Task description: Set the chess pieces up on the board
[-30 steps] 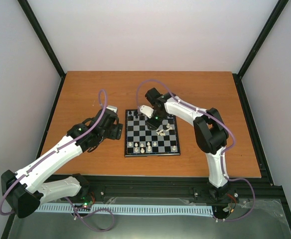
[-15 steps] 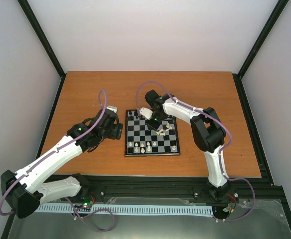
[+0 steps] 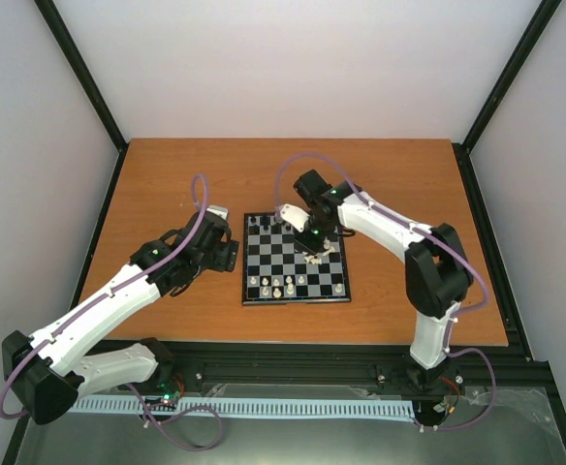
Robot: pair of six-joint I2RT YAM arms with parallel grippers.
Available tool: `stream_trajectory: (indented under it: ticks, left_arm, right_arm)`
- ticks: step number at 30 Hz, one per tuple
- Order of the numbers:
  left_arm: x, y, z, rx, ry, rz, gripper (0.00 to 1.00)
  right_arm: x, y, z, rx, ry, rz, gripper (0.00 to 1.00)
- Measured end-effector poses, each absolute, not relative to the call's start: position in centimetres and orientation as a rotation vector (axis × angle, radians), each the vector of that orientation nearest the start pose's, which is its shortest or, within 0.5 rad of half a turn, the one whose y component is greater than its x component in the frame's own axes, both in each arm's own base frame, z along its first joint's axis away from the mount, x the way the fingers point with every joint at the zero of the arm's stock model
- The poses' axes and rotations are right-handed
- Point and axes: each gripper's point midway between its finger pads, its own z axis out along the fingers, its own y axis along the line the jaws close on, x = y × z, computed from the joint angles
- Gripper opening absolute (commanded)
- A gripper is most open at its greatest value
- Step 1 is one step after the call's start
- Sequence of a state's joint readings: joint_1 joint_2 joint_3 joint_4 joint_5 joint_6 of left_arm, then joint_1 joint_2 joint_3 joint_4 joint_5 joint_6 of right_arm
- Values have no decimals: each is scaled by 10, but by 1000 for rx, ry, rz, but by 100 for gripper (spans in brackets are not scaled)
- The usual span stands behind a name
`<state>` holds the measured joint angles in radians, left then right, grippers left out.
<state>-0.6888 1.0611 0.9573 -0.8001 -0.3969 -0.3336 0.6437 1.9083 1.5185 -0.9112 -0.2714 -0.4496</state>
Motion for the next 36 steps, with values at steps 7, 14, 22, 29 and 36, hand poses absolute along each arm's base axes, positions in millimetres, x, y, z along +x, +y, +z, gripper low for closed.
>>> stream_trajectory:
  ticks: [7, 14, 22, 29, 36]
  left_arm:
    - [262, -130, 195, 258, 2368, 12, 89]
    - [262, -131, 195, 259, 2369, 9, 89]
    - [262, -131, 195, 259, 2370, 8, 89]
    - [262, -131, 195, 259, 2370, 8, 89]
    - [262, -131, 195, 261, 2371, 4, 89]
  right_arm:
    - [280, 261, 100, -1543, 2424, 383, 7]
    - [247, 232, 67, -1605, 2514, 348, 8]
    - [244, 234, 66, -1611, 2488, 377, 8]
    - [249, 240, 61, -1611, 2472, 388, 9]
    - [250, 241, 51, -1620, 2487, 394, 10]
